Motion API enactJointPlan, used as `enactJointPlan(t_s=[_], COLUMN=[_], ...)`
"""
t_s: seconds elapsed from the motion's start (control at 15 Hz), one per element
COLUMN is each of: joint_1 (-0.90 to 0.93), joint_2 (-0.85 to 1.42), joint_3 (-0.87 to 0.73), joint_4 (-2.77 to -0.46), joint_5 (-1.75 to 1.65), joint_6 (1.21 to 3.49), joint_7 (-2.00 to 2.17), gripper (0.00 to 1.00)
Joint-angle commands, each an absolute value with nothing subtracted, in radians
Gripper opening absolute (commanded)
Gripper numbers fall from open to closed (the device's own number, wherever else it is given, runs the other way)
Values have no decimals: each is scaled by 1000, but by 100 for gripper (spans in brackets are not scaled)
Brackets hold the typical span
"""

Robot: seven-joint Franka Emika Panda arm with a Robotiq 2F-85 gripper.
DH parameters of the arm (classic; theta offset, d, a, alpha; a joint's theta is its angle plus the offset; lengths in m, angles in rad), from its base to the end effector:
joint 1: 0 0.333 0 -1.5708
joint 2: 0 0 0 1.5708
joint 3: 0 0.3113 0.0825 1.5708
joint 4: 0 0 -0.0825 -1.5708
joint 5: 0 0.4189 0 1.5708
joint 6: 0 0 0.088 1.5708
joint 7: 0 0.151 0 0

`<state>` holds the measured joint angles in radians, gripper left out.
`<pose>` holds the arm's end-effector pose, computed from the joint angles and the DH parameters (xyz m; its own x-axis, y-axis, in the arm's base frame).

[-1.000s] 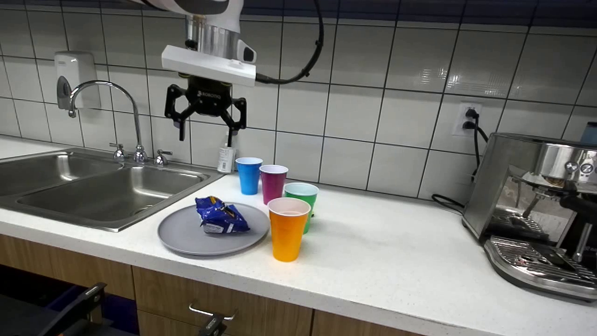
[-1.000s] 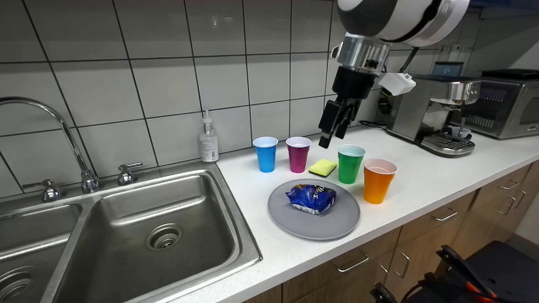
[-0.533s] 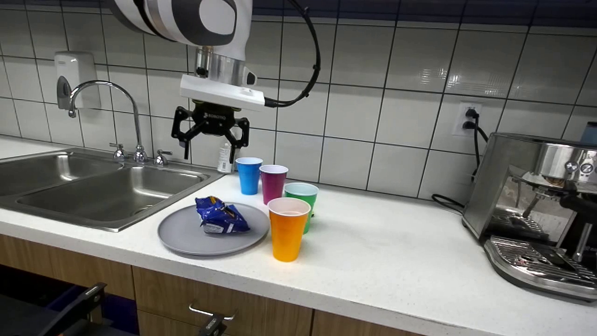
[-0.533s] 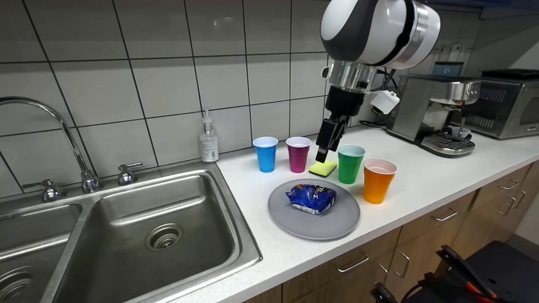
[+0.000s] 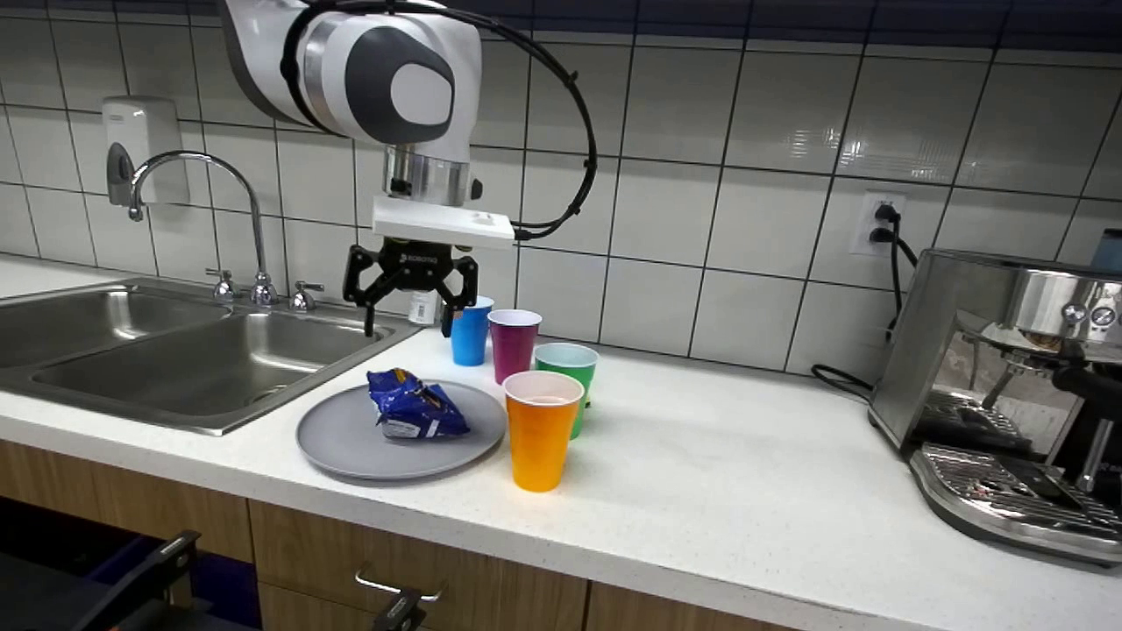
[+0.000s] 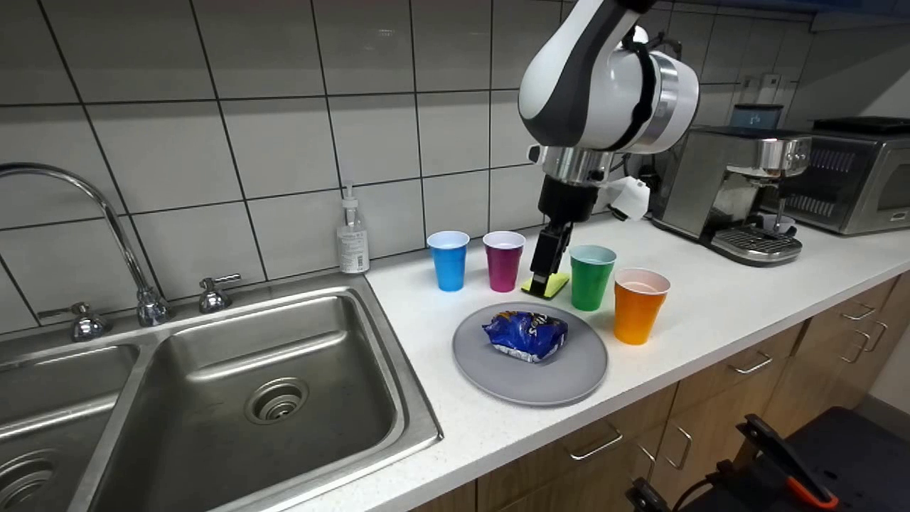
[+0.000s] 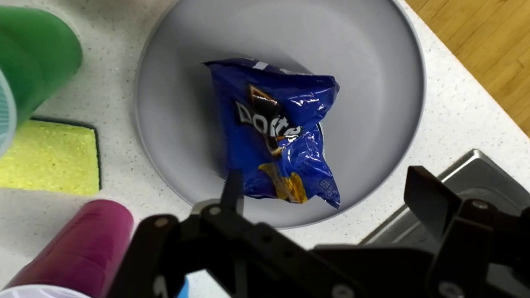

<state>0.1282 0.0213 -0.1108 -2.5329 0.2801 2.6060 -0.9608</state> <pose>0.4856 0.0085 0.1934 0.7332 0.6647 0.1432 0.6768 -0.7339 -0.0587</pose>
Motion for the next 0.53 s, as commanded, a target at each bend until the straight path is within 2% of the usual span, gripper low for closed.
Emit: enactJointPlan(t_s=[0.0, 0.47], joint_1=[68, 4], joint_2=[105, 202], joint_3=[-50, 29], joint_4=[-2484, -2443], joint_5=[296, 279], joint_6=[2640, 2724], joint_7=[-1030, -1020], gripper=[100, 100])
